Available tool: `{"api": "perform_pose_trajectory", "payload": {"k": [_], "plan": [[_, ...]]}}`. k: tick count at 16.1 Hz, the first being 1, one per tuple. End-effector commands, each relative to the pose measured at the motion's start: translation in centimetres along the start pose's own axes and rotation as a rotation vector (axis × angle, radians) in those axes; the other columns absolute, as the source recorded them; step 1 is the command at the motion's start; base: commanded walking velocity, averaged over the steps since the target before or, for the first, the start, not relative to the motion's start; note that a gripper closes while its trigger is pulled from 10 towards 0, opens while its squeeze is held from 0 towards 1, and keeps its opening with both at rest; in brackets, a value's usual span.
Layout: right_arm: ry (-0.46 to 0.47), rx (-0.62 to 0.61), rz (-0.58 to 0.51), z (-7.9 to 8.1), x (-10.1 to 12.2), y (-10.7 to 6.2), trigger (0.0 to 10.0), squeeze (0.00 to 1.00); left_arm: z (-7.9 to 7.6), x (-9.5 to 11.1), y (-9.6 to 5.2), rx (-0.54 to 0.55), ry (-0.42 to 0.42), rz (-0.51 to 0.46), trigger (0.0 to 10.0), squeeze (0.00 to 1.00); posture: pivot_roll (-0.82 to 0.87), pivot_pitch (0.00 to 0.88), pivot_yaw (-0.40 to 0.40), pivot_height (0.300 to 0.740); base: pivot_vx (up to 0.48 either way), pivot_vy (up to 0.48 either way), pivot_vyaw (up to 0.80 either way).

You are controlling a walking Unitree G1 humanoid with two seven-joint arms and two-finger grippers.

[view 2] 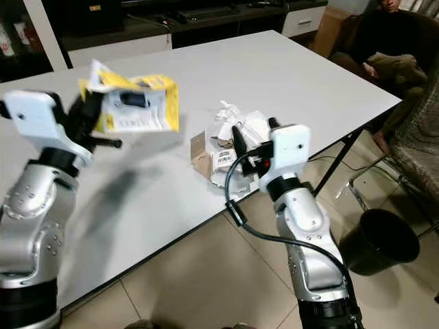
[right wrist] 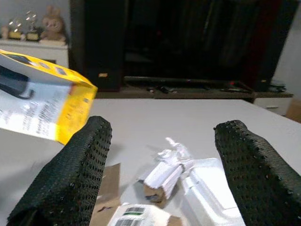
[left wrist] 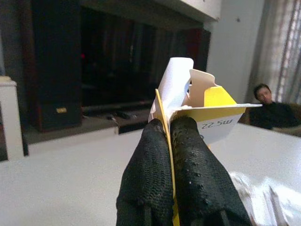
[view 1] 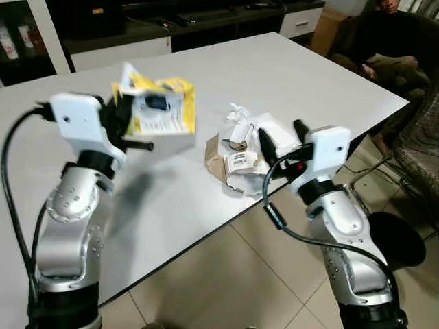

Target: Picking trash to rubbish bin

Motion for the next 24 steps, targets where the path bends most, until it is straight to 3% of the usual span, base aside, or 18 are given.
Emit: {"api": "perform_pose_trajectory", "payload": {"k": [1,5,9,11,13,15,20,24], "plan": [[0.003,-0.029,-0.030,-0.6,0.6,-0.3,10.0,0.00,-0.5,1.2,0.3,-0.014,-0.009,-0.040,10.0,0.00,-0.02,0.039,-0.059,0.740,0.000,0.000,-0.80],[0.011,-0.048,-0.037,-0.4,0.7,-0.5,10.0,0.00,-2.0,0.8,-0.1,-0.102,-0.122,0.024,10.0,0.00,-0.02,0.041,-0.043,0.740,0.000,0.000,-0.80],[0.022,-0.058,-0.040,-0.5,0.8,-0.6,10.0,0.00,-2.4,-0.3,-0.6,-0.130,-0.115,0.105,10.0,0.00,-0.01,0.040,-0.041,0.740,0.000,0.000,-0.80],[0.025,-0.057,-0.040,-0.5,0.7,-0.6,10.0,0.00,-2.8,-0.4,-0.9,-0.151,-0.162,0.126,10.0,0.00,-0.01,0.039,-0.046,0.740,0.000,0.000,-0.80],[0.028,-0.043,-0.039,-0.4,0.7,-0.4,10.0,0.00,-2.6,0.1,-0.8,-0.126,-0.130,0.075,10.0,0.00,-0.01,0.032,-0.055,0.740,0.000,0.000,-0.80],[0.028,-0.034,-0.037,-0.3,0.7,-0.2,10.0,0.00,-1.9,-0.1,-0.8,-0.091,-0.092,0.085,10.0,0.00,-0.01,0.030,-0.051,0.740,0.000,0.000,-0.80],[0.039,-0.020,0.024,-0.1,-0.5,-0.7,10.0,0.00,-1.8,-3.1,-2.5,-0.098,-0.034,0.226,10.0,0.00,0.00,0.043,-0.050,0.740,0.000,0.000,-0.80],[0.053,-0.021,0.031,0.1,-0.6,-0.9,10.0,0.00,-1.7,-3.5,-3.0,-0.079,-0.002,0.237,10.0,0.00,0.01,0.046,-0.052,0.740,0.000,0.000,-0.80]]}}
Point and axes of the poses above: a point about 5 cm out from each wrist's last joint towards the gripper, its own y axis pointing out of the wrist towards the gripper, its own x axis along the axis of the wrist's last joint, z = x × y, the point moved 1 cm from there along y, pointing out of the wrist towards the gripper, and after that the axes turned 7 degrees about -y, right-handed, at the moved point
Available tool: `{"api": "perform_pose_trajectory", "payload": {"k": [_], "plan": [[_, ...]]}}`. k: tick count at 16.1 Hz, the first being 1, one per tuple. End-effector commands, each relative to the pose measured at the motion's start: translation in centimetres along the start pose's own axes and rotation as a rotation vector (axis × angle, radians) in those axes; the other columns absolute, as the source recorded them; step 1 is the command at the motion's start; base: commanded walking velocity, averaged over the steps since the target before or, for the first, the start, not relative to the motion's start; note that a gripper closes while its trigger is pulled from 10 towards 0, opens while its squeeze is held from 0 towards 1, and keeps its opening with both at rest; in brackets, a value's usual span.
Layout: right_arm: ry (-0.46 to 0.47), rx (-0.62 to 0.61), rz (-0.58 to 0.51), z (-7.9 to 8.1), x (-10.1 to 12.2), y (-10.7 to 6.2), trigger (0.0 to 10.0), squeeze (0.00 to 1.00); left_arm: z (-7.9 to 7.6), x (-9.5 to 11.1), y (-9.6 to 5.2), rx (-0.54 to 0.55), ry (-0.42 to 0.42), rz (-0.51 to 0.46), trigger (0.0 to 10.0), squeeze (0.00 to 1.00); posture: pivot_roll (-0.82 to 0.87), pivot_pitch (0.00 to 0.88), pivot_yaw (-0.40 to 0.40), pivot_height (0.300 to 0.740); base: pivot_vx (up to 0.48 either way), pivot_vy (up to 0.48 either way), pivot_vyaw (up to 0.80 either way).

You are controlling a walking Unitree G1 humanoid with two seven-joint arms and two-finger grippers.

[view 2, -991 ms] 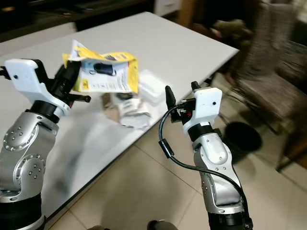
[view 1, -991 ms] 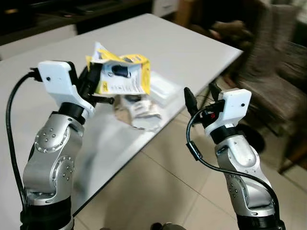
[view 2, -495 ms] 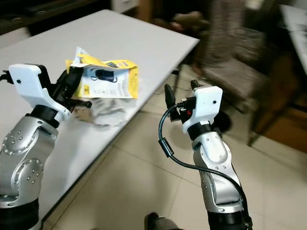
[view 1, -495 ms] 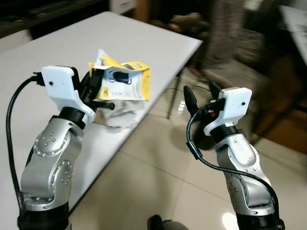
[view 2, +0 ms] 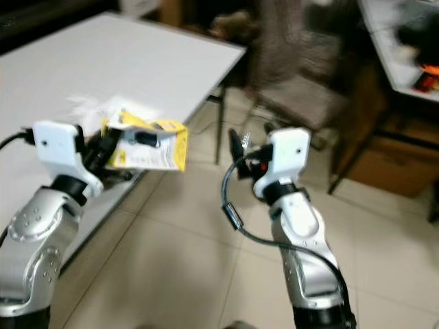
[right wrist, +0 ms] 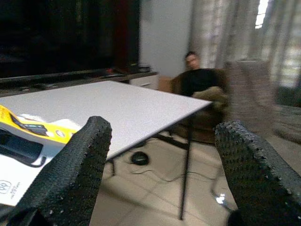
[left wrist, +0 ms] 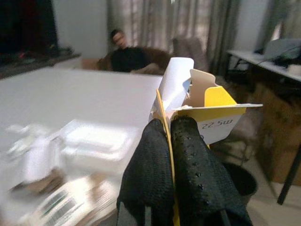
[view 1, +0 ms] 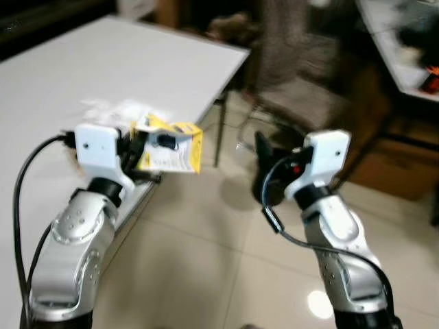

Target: Picking trash to rubbish bin

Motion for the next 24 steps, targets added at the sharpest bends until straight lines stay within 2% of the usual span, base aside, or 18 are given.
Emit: {"api": "perform_pose_trajectory", "payload": {"k": [1,3,6,11,12,14,21,24], "plan": [[-0.009,-0.029,0.007,-0.8,-0.1,-0.4,10.0,0.00,-0.5,-0.1,0.0,-0.014,0.018,-0.002,10.0,0.00,0.00,0.045,-0.052,0.740,0.000,0.000,-0.80],[-0.011,-0.036,0.022,-1.0,-0.4,-0.8,10.0,0.00,-0.2,-1.0,-0.1,0.010,0.042,0.011,10.0,0.00,-0.01,0.046,-0.052,0.740,0.000,0.000,-0.20],[-0.013,-0.035,0.056,-1.1,-1.2,-1.4,10.0,0.00,-0.4,-1.9,-0.3,0.009,0.044,0.039,10.0,0.00,-0.01,0.047,-0.054,0.740,0.000,0.000,0.00],[-0.045,0.042,0.294,-0.3,-6.8,-3.5,10.0,0.00,-0.2,-5.5,-1.3,-0.004,0.114,0.141,10.0,0.00,-0.01,0.047,-0.059,0.740,0.000,-0.310,0.00],[-0.046,0.045,0.305,-0.2,-7.1,-3.6,10.0,0.00,-0.1,-5.9,-1.4,-0.008,0.122,0.155,10.0,0.00,-0.01,0.047,-0.059,0.740,0.000,-0.326,0.00],[-0.044,0.046,0.304,-0.1,-7.1,-3.7,10.0,0.00,-0.1,-6.4,-1.8,-0.013,0.135,0.170,10.0,0.00,-0.01,0.049,-0.060,0.740,0.000,-0.339,0.00],[-0.047,0.046,0.288,-0.2,-7.1,-3.5,10.0,0.00,-0.1,-6.5,-1.5,-0.025,0.154,0.156,10.0,0.00,-0.01,0.044,-0.057,0.740,0.000,-0.342,0.00],[-0.048,0.043,0.291,-0.3,-7.1,-3.5,10.0,0.00,-0.4,-7.2,-1.4,-0.042,0.076,0.194,10.0,0.00,-0.02,0.042,-0.056,0.740,0.000,0.314,0.00]]}}
Point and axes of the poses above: a point about 5 cm out from each wrist's last joint towards the gripper, its own y axis pointing out of the wrist towards the gripper, its own x axis along the axis of the wrist's last joint, z = x × y, the point moved 1 cm from there along y, pointing out of the wrist towards the gripper, and after that the axes turned 7 degrees about -y, right-handed, at the moved point
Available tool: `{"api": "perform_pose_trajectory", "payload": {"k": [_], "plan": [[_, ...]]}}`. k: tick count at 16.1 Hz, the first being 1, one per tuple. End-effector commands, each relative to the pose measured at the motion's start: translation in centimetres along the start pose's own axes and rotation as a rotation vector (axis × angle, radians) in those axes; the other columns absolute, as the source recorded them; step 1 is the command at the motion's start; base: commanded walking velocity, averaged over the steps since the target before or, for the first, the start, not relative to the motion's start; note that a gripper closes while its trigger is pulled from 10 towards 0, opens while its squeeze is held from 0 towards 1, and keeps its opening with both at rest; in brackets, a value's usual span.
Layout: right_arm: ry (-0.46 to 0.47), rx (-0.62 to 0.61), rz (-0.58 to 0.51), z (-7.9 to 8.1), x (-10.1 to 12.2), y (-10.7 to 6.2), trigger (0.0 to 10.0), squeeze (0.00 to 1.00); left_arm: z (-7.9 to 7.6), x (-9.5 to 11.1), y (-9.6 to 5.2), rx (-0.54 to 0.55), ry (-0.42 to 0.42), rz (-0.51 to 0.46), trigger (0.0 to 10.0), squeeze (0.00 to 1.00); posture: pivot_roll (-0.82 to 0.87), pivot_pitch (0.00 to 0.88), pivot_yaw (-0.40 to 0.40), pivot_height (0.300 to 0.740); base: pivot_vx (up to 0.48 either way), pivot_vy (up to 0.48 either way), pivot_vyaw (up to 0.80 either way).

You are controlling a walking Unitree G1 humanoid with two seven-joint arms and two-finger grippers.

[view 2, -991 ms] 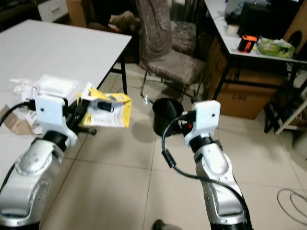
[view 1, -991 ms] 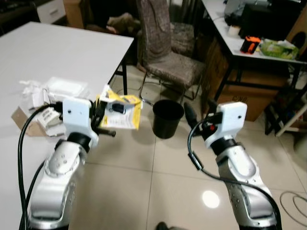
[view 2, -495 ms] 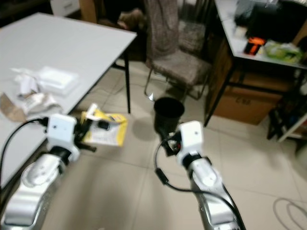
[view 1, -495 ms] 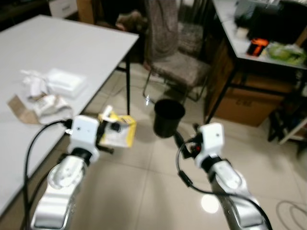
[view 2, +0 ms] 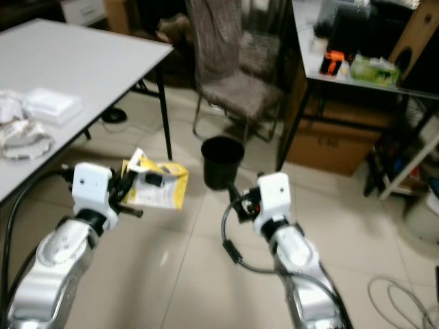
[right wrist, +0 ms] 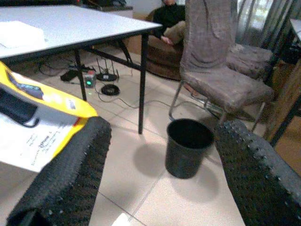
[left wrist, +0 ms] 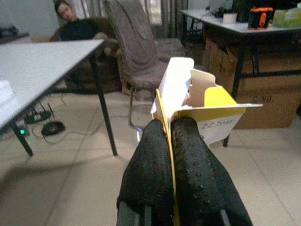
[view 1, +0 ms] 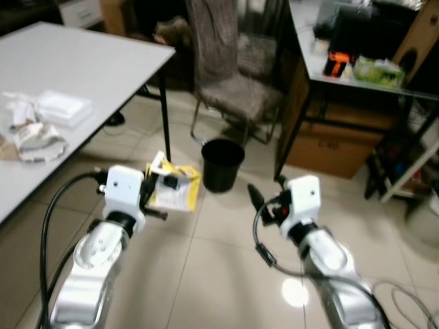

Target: Picking trash to rubbish bin

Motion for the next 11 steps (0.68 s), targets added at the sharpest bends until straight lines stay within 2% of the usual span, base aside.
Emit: {"api": "perform_pose_trajectory", "payload": {"k": [1,5,6,8,10,11], "plan": [[-0.003,-0.015,0.002,-0.4,-0.1,-0.1,10.0,0.00,-0.5,-0.2,0.1,-0.042,-0.006,0.012,10.0,0.00,-0.02,0.043,-0.056,0.740,0.000,0.000,0.00],[0.002,-0.013,0.023,-0.4,-0.6,0.0,10.0,0.00,-0.5,-1.0,0.2,-0.032,0.011,0.026,10.0,0.00,-0.02,0.046,-0.063,0.740,0.000,0.000,0.00],[0.024,-0.022,0.065,-0.4,-1.5,0.2,10.0,0.00,-0.5,-1.5,0.1,-0.043,0.024,0.019,10.0,0.00,-0.02,0.046,-0.068,0.740,0.000,0.000,0.00],[0.037,-0.029,0.080,-0.5,-1.8,0.2,10.0,0.00,-0.5,-1.7,0.2,-0.049,0.022,0.024,10.0,0.00,-0.02,0.045,-0.070,0.740,0.000,0.000,0.00],[0.027,-0.035,0.152,-0.7,-4.0,0.2,10.0,0.00,-1.0,-3.5,0.5,-0.082,0.034,0.081,10.0,0.00,-0.01,0.043,-0.077,0.740,0.281,0.000,-0.65],[0.024,-0.036,0.164,-0.8,-4.4,0.3,10.0,0.00,-1.1,-3.8,0.6,-0.084,0.048,0.089,10.0,0.00,-0.02,0.044,-0.076,0.740,0.315,0.000,-0.42]]}}
Point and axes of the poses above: a point about 5 cm out from each wrist's last joint towards the gripper, its own y axis pointing out of the wrist towards the gripper, its own x axis along the axis of the wrist's last joint, z = x × y, the point moved 1 cm from there along y, pointing out of the wrist towards the gripper, and after that the axes turned 7 degrees about -y, right-handed, at the moved point
